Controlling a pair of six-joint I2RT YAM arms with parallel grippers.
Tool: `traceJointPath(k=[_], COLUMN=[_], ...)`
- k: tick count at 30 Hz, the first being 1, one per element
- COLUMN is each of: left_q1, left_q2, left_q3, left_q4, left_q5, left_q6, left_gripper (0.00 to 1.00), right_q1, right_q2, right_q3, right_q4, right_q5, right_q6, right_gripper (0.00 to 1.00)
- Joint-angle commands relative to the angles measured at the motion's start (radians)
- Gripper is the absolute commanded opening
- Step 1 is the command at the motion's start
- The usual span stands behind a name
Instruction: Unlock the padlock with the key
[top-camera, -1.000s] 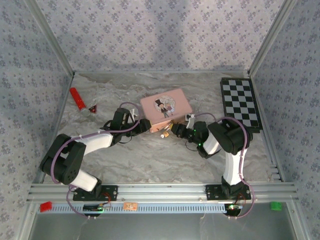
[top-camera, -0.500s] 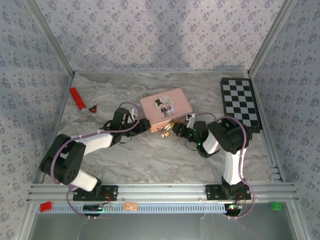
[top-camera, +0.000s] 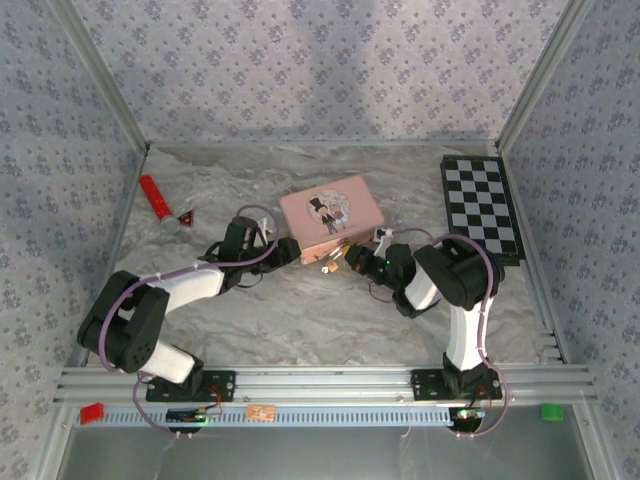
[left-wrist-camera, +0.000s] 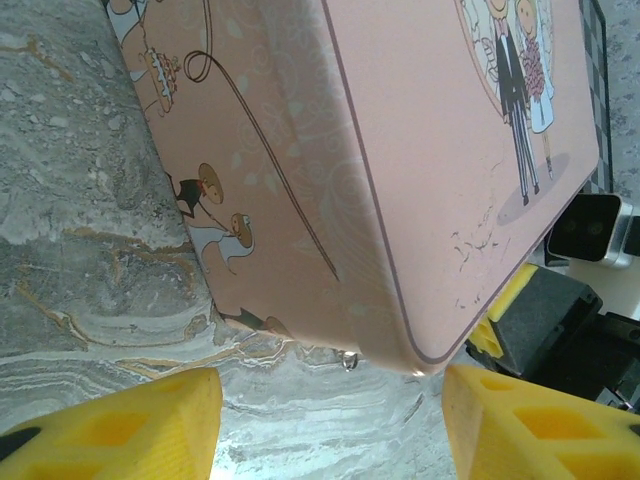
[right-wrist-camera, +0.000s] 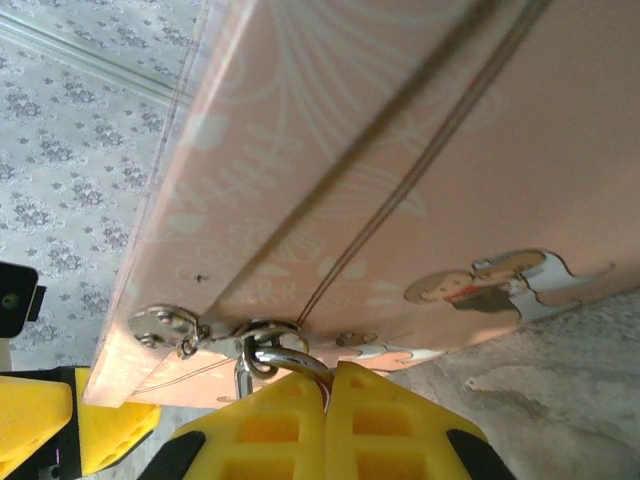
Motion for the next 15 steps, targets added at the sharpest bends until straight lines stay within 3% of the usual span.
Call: traceJointPath(k=[1, 15], left_q1=[0.007, 0.007], left_q2=[-0.024, -0.022], left_q3=[-0.006, -0.004], left_q4=[0.022, 0.021], left_q5=[-0.013, -0.011], left_q6=[-0.002, -0.005], left_gripper=[0.6, 0.6], right_q1=[0.0, -0.018], right_q2=[-0.043, -0.092], right_q3=[-0.017, -0.039], right_q4=[0.036, 0.037], right_q5=[0.072, 0.099], right_q6=[0.032, 0.047], right_gripper=[0.01, 0.0])
